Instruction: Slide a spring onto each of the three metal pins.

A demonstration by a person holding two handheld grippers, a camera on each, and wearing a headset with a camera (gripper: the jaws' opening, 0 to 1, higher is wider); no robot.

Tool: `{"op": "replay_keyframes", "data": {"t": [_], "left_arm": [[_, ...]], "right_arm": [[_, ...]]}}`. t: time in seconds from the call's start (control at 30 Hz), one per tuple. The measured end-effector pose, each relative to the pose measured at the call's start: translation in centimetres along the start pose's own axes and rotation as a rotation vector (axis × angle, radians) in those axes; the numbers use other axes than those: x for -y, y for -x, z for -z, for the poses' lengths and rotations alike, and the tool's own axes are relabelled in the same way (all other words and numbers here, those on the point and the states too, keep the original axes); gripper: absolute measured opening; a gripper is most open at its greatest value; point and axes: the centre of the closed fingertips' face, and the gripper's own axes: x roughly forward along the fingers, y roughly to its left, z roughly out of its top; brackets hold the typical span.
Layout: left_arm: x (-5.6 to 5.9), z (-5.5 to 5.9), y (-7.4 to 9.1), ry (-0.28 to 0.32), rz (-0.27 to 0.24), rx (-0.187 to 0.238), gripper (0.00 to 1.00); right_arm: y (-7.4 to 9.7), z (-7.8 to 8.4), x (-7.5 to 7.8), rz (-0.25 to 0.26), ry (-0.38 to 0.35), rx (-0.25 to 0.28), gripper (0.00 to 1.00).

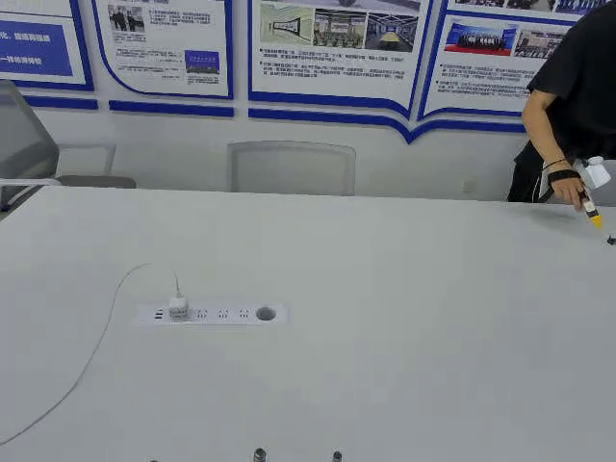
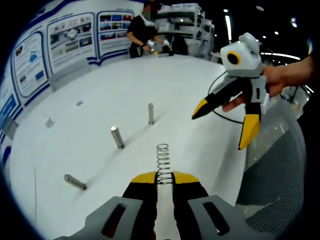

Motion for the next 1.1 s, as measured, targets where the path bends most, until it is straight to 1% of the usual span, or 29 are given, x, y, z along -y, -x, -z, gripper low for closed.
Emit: {"op": "replay_keyframes", "data": {"t": [0.07, 0.1, 0.17, 0.33, 0.43, 0.57, 0.77, 0.97, 1.1], "left_arm": [[0.3, -0.1, 0.1, 0.003, 0.006, 0.007, 0.10], [0.6, -0.2, 0.2, 0.006, 0.012, 0.007, 0.10], [1.2, -0.1, 0.2, 0.000, 0.018, 0.005, 0.10], [2.4, -0.4, 0.3, -0.012, 0.037, 0.019, 0.10], [3.0, -0.6, 0.4, -0.019, 0.051, 0.026, 0.10], [3.3, -0.6, 0.5, -0.019, 0.060, 0.027, 0.10], [3.6, -1.0, 1.1, -0.037, 0.064, 0.035, 0.10], [4.0, -1.2, 1.3, -0.063, 0.074, 0.037, 0.10], [4.5, -1.6, 1.4, -0.081, 0.088, 0.043, 0.10]], "right_arm": [[-0.1, -0.3, -0.1, -0.002, -0.006, 0.010, 0.76], [-0.2, -0.5, -0.2, -0.007, -0.015, 0.021, 0.75], [-0.3, -0.8, -0.4, -0.015, -0.025, 0.033, 0.71], [-0.7, -1.0, -0.8, -0.025, -0.032, 0.041, 0.68], [-0.9, -1.3, -1.3, -0.045, -0.047, 0.060, 0.63], [-1.2, -1.4, -1.6, -0.056, -0.063, 0.069, 0.61], [-1.4, -1.5, -1.9, -0.074, -0.085, 0.073, 0.57], [-1.3, -2.3, -2.2, -0.090, -0.110, 0.101, 0.47], [-1.3, -2.6, -2.5, -0.103, -0.124, 0.111, 0.41]]}}
